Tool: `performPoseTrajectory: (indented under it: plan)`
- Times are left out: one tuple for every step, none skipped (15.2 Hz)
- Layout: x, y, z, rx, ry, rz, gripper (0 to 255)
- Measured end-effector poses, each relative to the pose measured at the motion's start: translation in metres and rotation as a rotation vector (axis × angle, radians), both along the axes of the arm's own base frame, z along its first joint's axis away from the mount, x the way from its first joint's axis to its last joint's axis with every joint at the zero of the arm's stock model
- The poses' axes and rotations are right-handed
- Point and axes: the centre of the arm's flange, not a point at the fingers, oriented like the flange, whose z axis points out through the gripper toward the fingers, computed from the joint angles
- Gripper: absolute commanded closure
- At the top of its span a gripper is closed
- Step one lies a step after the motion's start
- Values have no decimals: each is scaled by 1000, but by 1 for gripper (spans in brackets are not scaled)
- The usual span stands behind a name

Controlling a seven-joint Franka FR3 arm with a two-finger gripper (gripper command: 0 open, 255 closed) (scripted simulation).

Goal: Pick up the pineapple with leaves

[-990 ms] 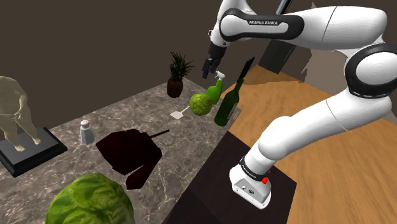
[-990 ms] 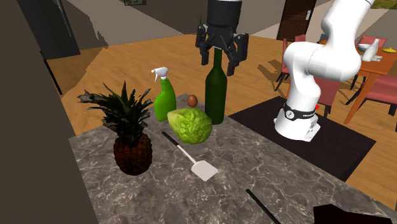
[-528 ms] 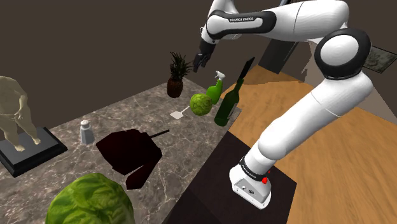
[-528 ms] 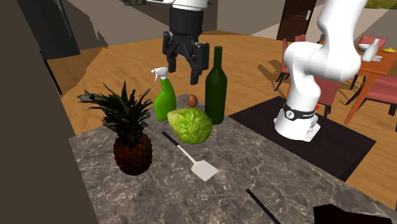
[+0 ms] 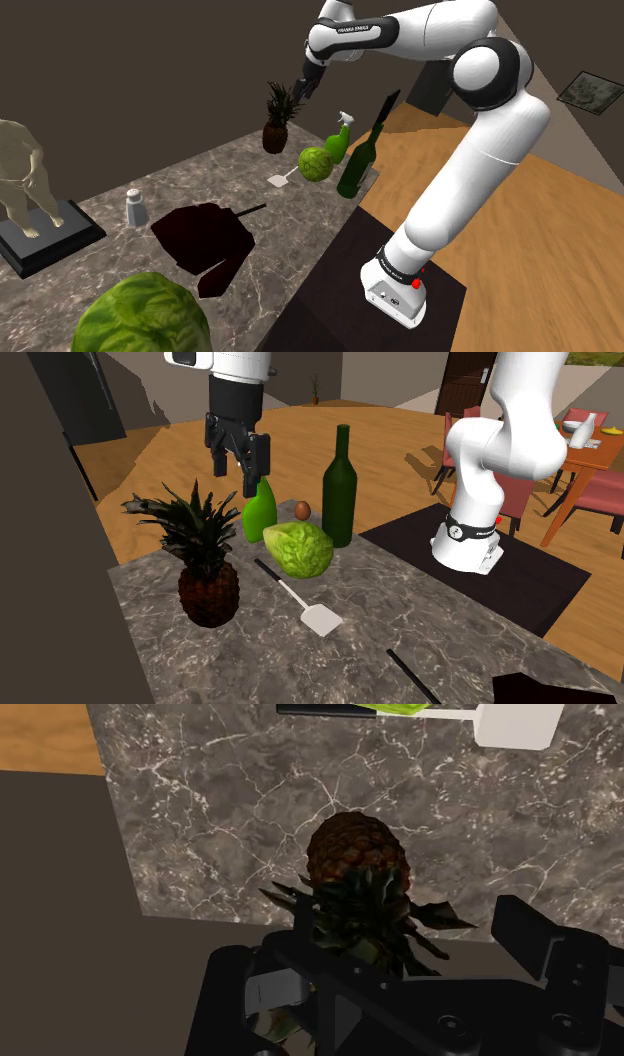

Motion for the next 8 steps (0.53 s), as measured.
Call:
performPoseTrajectory:
  plan:
    - [2, -1, -3, 0, -2, 0, 0]
    - [3, -1, -9, 0, -3, 1, 0]
    - [4, 0, -13, 0, -3, 1, 0]
    - [3, -1, -18, 0, -3, 1, 0]
    - [2, -1, -22, 0, -4, 1, 0]
    - [4, 0, -30, 0, -4, 1, 0]
    - [3, 0, -34, 0, -3, 1, 0]
    - [3, 0, -36, 0, -4, 1, 255]
